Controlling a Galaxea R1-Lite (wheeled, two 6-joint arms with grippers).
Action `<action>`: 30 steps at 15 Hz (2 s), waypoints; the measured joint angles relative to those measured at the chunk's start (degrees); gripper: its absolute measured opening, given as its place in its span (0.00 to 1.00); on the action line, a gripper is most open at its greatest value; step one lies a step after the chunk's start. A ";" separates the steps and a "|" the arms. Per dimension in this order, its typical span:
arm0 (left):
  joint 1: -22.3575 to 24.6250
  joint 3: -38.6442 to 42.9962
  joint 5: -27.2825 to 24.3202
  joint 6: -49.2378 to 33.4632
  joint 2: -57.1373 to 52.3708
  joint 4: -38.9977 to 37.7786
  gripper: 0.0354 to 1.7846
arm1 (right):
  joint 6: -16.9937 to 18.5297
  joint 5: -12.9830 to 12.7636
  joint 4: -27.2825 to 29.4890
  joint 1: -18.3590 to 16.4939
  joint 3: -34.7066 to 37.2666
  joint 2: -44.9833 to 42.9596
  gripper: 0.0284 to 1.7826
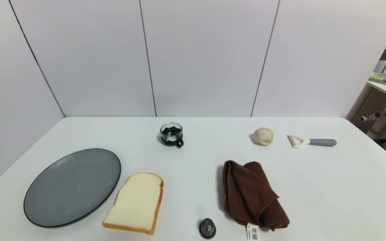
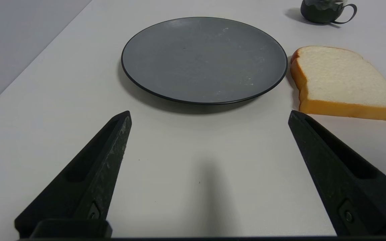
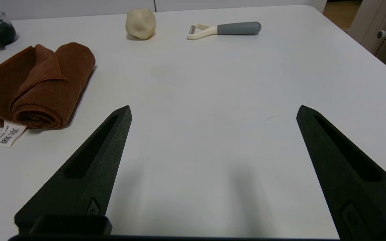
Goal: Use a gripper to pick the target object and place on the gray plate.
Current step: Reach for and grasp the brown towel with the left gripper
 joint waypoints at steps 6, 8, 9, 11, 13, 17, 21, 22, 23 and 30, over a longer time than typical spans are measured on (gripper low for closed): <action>0.09 0.00 -0.02 0.05 0.02 0.00 0.94 | -0.01 -0.02 0.00 0.00 0.00 0.00 0.95; 0.05 0.00 0.06 0.44 1.01 -0.09 0.94 | -0.01 -0.02 -0.02 0.00 0.00 0.00 0.95; 0.02 -0.30 0.09 0.96 2.35 -0.26 0.94 | -0.01 -0.02 0.00 0.00 0.00 0.00 0.95; -0.16 -2.77 0.04 3.29 6.55 -1.95 0.94 | -0.01 -0.02 0.00 0.00 0.00 0.00 0.95; -1.54 -8.45 -0.20 5.19 12.01 -2.47 0.94 | -0.01 -0.02 -0.02 0.00 0.00 0.00 0.95; -5.75 -21.57 -0.41 7.36 21.37 -0.72 0.94 | -0.04 -0.04 -0.02 0.00 0.00 0.00 0.95; -9.63 -29.75 -0.60 7.79 29.70 -0.41 0.94 | -0.04 -0.02 0.00 0.00 0.00 0.00 0.95; -10.59 -33.05 -0.60 8.17 32.46 -0.48 0.94 | -0.04 0.00 -0.02 0.00 0.00 0.00 0.95; -11.53 -37.11 -0.60 8.67 35.94 -0.44 0.94 | -0.01 -0.02 -0.02 0.00 0.00 0.00 0.95; -24.11 -62.74 -10.09 13.37 62.17 -0.46 0.94 | -0.04 -0.04 -0.02 0.00 0.00 0.00 0.95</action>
